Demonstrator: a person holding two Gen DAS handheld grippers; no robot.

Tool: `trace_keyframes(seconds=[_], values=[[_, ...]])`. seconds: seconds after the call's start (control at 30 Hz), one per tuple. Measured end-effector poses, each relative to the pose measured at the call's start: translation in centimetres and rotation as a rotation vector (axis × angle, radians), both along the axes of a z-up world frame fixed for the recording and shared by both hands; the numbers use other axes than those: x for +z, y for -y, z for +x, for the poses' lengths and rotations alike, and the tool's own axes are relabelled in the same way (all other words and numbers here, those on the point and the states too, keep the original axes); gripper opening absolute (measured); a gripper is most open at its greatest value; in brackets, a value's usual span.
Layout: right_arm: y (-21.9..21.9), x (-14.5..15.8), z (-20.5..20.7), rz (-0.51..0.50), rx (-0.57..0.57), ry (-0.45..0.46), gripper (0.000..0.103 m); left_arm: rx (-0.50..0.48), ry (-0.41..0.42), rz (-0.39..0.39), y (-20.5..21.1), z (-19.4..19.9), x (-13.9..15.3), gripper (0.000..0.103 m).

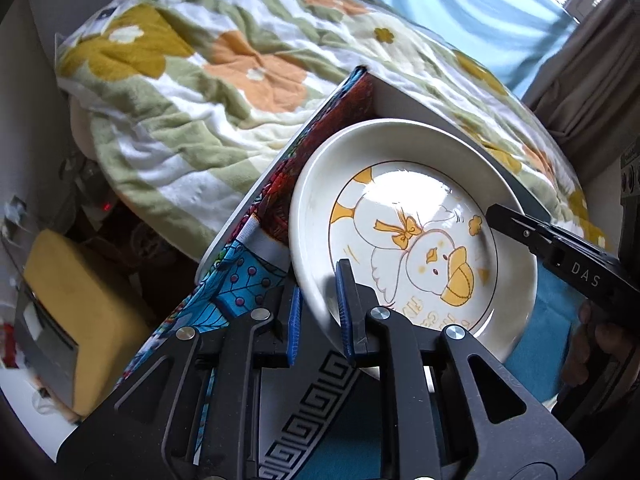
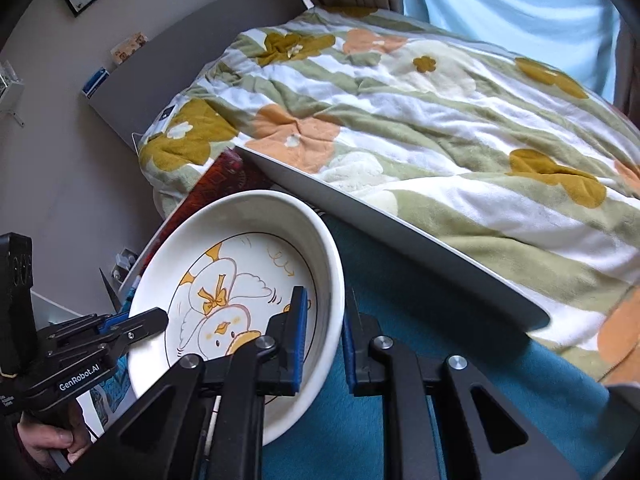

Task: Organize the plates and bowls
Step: 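Lift the small duck-print plate with both grippers and carry it to the stack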

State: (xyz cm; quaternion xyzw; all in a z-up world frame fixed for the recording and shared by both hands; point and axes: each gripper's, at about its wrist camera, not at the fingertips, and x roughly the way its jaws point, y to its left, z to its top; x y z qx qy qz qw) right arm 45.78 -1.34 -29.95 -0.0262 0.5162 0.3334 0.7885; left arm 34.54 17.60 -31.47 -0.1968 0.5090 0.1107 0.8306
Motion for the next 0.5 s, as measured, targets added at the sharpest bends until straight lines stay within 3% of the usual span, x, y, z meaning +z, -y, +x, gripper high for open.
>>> trace_keyframes(seconds=[0.23,0.5], values=[[2.3,3.9,-3.3,0.038,-0.069,0.043,0.015,-0.105,0.074,0.06,1.6,-1.3,4.8,0.014],[7.7,9.6,-9.4,0.052,-0.236,0.105,0.015,-0.29,0.165,0.073,6.2,-3.7,10.4,0.014]])
